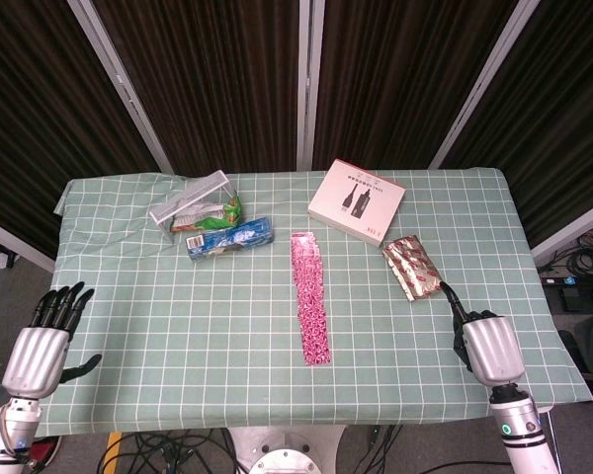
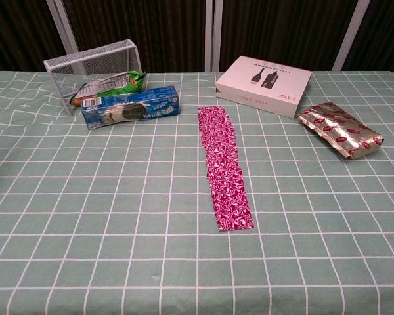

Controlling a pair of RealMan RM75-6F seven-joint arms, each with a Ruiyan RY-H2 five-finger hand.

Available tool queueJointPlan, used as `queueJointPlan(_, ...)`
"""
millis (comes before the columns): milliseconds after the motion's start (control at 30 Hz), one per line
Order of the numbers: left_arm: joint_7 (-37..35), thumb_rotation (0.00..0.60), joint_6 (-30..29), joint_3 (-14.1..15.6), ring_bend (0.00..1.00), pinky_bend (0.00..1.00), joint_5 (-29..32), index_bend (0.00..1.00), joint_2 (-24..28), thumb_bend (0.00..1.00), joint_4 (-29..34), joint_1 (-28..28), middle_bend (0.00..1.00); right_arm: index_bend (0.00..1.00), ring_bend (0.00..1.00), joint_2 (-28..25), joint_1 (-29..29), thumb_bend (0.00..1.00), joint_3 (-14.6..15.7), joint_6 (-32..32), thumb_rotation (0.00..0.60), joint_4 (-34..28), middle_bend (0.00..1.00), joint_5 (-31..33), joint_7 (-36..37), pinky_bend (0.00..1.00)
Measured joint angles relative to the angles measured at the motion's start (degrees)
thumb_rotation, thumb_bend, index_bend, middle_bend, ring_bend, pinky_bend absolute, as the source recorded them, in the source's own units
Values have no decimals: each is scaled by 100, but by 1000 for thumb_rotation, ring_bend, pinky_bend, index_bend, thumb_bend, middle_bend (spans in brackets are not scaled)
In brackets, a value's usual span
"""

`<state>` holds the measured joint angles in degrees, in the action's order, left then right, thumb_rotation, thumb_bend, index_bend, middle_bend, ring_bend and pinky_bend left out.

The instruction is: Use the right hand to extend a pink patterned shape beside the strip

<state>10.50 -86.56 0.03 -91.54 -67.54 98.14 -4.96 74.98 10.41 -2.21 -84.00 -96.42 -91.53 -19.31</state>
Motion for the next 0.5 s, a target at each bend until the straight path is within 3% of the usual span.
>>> queueJointPlan(267,-75,600,-24,46,0,70,-11,20,4,147,-88,43,0,55,782,38,8,1000,133,257,600,-51,803,22,-250,749)
queueJointPlan(500,-100,600,-4,54,0,71,2,20,4,146,-123,45,0,55,782,100,93,1000,353,936,600,-217,804,299,-543,749)
